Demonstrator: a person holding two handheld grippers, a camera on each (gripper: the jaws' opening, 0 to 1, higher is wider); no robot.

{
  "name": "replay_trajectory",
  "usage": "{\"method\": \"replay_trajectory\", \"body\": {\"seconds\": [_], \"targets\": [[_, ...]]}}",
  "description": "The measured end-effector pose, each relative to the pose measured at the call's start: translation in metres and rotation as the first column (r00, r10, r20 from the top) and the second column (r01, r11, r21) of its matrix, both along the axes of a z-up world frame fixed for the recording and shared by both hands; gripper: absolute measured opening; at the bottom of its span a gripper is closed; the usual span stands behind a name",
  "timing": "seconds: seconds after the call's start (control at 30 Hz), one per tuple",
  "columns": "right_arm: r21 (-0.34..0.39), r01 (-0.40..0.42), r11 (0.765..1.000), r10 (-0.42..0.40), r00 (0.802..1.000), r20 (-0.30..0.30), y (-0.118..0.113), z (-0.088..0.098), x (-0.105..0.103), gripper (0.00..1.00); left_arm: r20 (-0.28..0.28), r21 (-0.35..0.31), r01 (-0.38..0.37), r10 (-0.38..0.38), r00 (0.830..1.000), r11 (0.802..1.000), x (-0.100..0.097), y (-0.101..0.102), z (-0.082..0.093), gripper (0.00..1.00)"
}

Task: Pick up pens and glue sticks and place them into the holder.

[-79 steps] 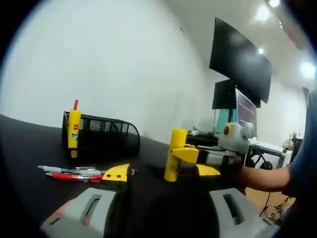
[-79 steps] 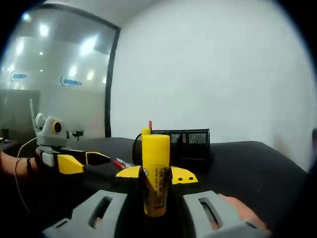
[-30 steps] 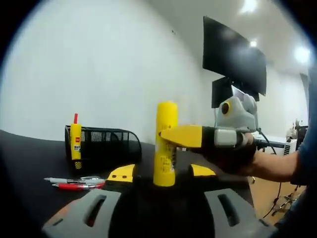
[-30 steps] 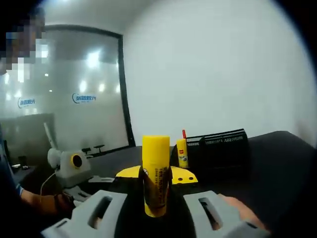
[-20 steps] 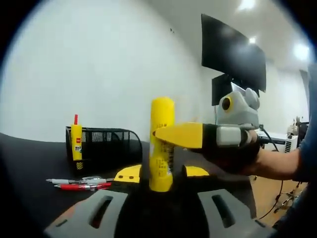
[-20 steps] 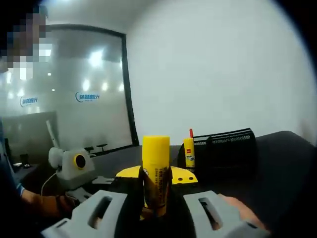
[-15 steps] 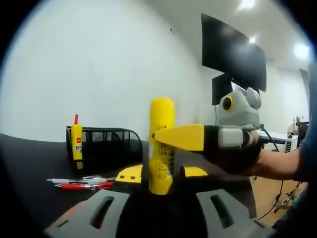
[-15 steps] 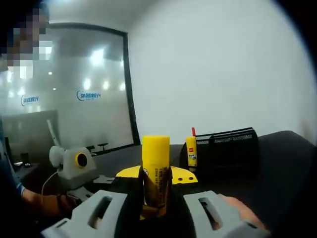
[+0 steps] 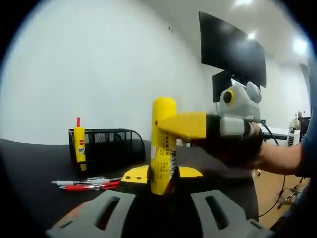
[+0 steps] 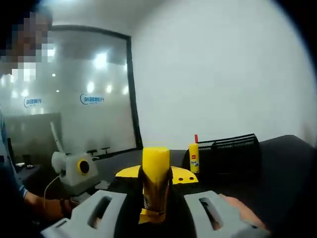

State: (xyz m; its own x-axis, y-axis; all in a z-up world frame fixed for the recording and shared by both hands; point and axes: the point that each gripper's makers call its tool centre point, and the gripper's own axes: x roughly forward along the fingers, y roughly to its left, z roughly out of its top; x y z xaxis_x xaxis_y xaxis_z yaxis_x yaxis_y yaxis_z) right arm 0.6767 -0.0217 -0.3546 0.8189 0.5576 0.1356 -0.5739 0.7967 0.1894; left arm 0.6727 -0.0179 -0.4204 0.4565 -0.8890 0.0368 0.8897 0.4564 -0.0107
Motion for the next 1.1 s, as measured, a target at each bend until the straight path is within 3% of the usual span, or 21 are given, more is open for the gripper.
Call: {"method": "replay_trajectory", "body": {"seconds": [0.37, 0.43, 0.5, 0.73, 0.87, 1.1], "targets": [[-0.035, 0.003, 0.999, -0.003, 1.000, -0.010, 0.000, 0.004, 0.001, 0.18, -0.009, -0.008, 0.010, -0.010, 1.000, 1.000, 0.000, -0.002, -0.001, 0.16], [-0.068, 0.006, 0.998, -0.006, 1.000, -0.005, 0.001, 0.005, 0.004, 0.17, -0.008, -0.007, 0.003, -0.003, 1.000, 1.000, 0.002, -0.001, -0.001, 0.17], [-0.112, 0.028, 0.993, -0.027, 1.000, 0.010, -0.001, 0.008, 0.010, 0.17, -0.014, -0.012, -0.001, 0.001, 1.000, 1.000, 0.004, -0.001, -0.001, 0.25], [-0.113, 0.036, 0.993, -0.033, 0.999, 0.029, -0.004, 0.029, 0.040, 0.17, -0.034, 0.006, -0.008, 0.008, 0.999, 1.000, 0.008, -0.002, -0.006, 0.34], [-0.112, 0.051, 0.992, -0.047, 0.998, 0.043, -0.005, 0.039, 0.067, 0.17, -0.078, 0.030, -0.032, 0.034, 0.996, 0.999, 0.014, -0.001, -0.014, 0.36], [-0.132, 0.067, 0.989, -0.062, 0.997, 0.044, 0.000, 0.036, 0.115, 0.17, -0.118, 0.004, -0.037, 0.038, 0.992, 0.999, 0.017, 0.002, -0.014, 0.35]]}}
